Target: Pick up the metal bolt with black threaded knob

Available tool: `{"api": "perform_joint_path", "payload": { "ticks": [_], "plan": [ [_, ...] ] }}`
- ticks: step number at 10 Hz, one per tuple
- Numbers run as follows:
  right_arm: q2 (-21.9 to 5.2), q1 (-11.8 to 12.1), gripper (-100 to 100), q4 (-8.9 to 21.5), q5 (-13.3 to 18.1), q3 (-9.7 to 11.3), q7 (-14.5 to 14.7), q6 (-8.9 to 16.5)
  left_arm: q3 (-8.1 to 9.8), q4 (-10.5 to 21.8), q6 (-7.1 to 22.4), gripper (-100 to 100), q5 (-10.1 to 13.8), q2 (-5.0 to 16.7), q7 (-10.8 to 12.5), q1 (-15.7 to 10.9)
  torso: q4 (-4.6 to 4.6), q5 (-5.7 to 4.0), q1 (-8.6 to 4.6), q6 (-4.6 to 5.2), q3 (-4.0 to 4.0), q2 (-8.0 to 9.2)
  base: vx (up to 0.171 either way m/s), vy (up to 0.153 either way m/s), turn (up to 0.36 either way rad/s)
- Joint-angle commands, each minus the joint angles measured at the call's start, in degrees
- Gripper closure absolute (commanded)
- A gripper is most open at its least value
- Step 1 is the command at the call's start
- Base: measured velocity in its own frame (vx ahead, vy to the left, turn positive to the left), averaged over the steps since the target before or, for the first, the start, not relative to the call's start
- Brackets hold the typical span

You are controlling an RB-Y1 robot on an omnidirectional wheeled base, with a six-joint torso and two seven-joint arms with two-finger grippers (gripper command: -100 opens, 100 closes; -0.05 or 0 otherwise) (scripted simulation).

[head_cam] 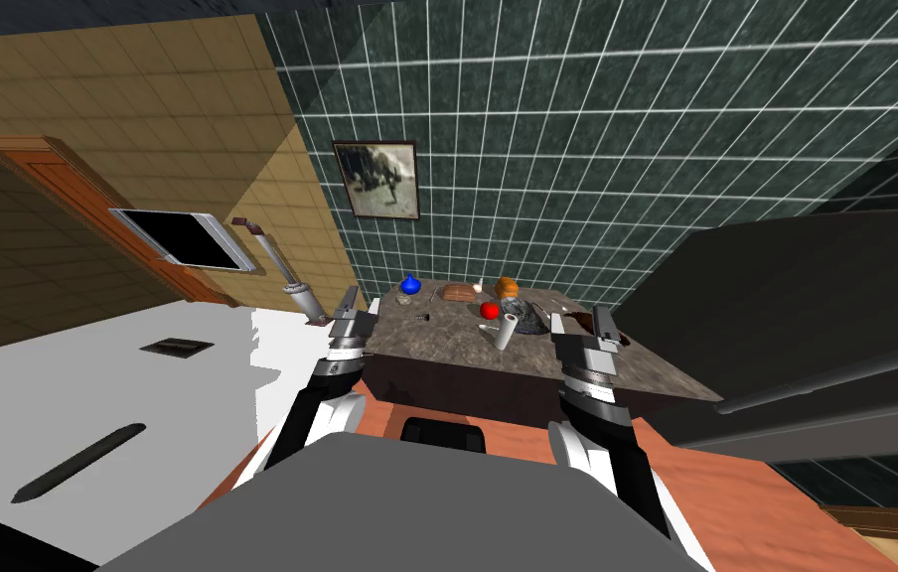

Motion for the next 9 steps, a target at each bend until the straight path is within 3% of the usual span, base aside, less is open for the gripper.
{"api": "perform_joint_path", "payload": {
  "ticks": [1,3,4,9],
  "plan": [
    [0.0,0.0,0,0.0,0.0,0.0,0.0,0.0,-0.35,1.6,1.9,-100,0.3,1.2,0.7,-1.8,0.00,0.00,0.00,0.00,0.00,0.00,-0.036,-0.007,0.018],
    [0.0,0.0,0,0.0,0.0,0.0,0.0,0.0,-0.81,3.9,4.5,-100,0.8,2.4,1.7,-4.6,0.03,0.00,-0.03,0.00,0.08,0.14,-0.051,-0.009,0.025],
    [0.0,0.0,0,0.0,0.0,0.0,0.0,0.0,-0.81,3.9,4.5,-100,0.8,2.4,1.7,-4.6,0.04,-0.01,-0.03,0.01,0.10,0.17,-0.041,-0.012,0.003],
    [0.0,0.0,0,0.0,0.0,0.0,0.0,0.0,-1.96,11.2,12.0,-100,2.1,4.3,4.3,-12.6,0.01,-0.01,-0.05,0.00,0.03,0.04,-0.023,-0.012,0.010]
  ]
}}
